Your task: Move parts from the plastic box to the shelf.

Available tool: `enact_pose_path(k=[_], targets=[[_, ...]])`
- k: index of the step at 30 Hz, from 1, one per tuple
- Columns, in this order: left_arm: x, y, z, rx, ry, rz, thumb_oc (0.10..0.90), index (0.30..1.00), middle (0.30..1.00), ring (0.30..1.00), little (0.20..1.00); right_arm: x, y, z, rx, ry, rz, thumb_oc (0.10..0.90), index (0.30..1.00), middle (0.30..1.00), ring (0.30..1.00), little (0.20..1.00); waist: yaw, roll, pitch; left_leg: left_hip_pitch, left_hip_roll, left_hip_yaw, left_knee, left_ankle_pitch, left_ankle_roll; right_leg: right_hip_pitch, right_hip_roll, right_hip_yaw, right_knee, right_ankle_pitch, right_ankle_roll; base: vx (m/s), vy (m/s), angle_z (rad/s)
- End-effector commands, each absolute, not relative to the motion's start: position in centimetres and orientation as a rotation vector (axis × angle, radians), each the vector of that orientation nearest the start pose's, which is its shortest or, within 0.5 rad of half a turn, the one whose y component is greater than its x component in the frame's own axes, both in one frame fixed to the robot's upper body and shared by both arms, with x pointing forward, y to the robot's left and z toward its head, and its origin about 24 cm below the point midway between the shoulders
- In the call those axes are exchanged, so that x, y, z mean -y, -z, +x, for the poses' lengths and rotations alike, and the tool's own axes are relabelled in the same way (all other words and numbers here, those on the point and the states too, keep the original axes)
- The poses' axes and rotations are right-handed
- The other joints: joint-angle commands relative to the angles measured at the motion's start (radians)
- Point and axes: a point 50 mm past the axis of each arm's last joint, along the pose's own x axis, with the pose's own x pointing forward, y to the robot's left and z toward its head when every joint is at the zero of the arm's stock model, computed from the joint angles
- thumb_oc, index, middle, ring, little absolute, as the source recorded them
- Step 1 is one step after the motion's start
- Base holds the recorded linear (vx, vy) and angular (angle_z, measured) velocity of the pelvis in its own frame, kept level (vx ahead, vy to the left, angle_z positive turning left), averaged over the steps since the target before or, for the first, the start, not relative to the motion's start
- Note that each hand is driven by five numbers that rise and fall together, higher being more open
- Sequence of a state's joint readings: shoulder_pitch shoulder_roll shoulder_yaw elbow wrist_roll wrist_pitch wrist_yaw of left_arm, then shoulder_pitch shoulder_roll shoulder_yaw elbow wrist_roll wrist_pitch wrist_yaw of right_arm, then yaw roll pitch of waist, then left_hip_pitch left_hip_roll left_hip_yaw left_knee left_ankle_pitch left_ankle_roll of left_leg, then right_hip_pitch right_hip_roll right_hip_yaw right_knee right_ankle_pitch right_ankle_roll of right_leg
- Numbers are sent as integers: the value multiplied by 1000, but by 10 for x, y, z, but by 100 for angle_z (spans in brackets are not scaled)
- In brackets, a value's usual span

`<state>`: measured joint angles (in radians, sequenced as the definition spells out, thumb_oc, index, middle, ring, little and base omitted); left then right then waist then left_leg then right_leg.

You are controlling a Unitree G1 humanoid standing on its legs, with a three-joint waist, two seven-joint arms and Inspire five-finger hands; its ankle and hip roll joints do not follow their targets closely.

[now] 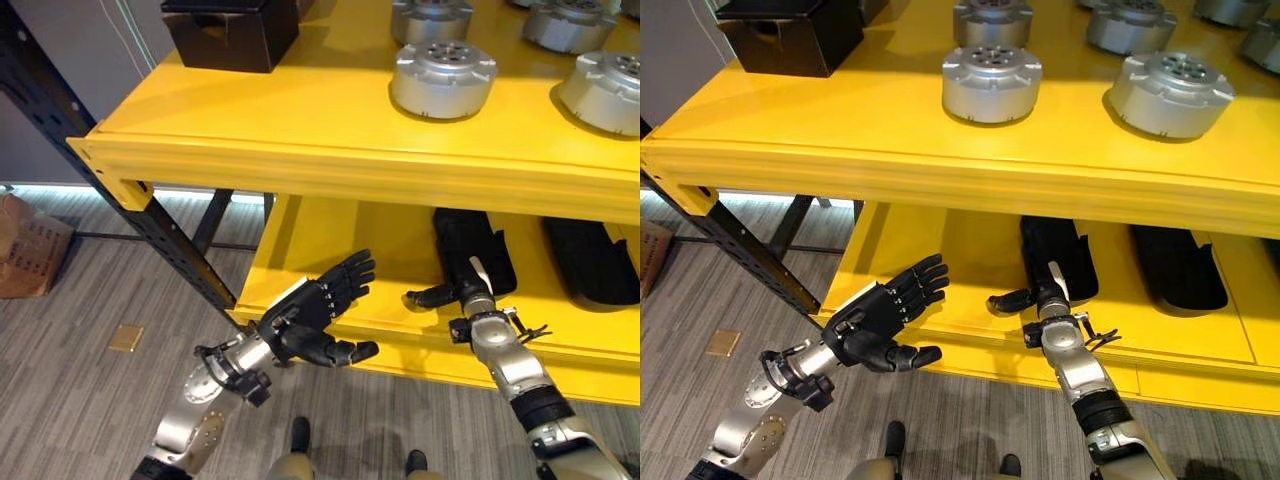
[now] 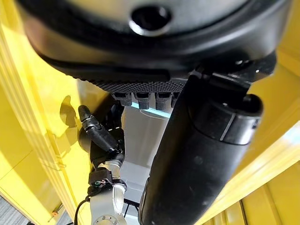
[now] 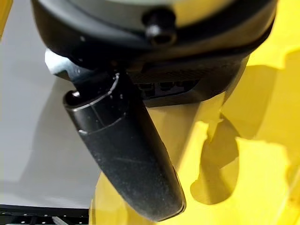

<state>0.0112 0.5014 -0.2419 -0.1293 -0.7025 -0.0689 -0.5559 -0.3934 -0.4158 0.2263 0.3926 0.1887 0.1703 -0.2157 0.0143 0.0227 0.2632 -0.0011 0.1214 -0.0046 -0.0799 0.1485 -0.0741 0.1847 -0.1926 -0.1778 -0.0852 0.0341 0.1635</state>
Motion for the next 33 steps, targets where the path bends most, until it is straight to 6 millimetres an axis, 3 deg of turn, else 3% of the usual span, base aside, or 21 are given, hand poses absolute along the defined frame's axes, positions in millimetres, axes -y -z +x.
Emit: enact_pose_path(k=[1, 14, 33], targets=[[-136, -122, 234, 347, 914, -266, 900, 1000, 1000, 1000, 1000, 178, -132, 352, 156, 64, -278, 900, 1000, 1000, 1000, 1000, 35, -5, -58, 72, 56, 45, 10, -116, -1, -77, -8, 61, 132, -78, -48, 0, 0, 0], [-133, -122, 235, 337, 922, -283, 900, 1000, 1000, 1000, 1000, 175, -141, 355, 176, 71, -275, 900, 1000, 1000, 1000, 1000, 39, -8, -59, 70, 54, 41, 11, -116, -2, -74, -9, 58, 128, -76, -48, 0, 0, 0], [-131, -123, 233, 338, 921, -292, 900, 1000, 1000, 1000, 1000, 185, -167, 348, 381, 202, -521, 900, 1000, 1000, 1000, 1000, 29, 5, -59, 61, 54, 40, 17, -111, 1, -88, -9, 65, 133, -68, -50, 0, 0, 0]])
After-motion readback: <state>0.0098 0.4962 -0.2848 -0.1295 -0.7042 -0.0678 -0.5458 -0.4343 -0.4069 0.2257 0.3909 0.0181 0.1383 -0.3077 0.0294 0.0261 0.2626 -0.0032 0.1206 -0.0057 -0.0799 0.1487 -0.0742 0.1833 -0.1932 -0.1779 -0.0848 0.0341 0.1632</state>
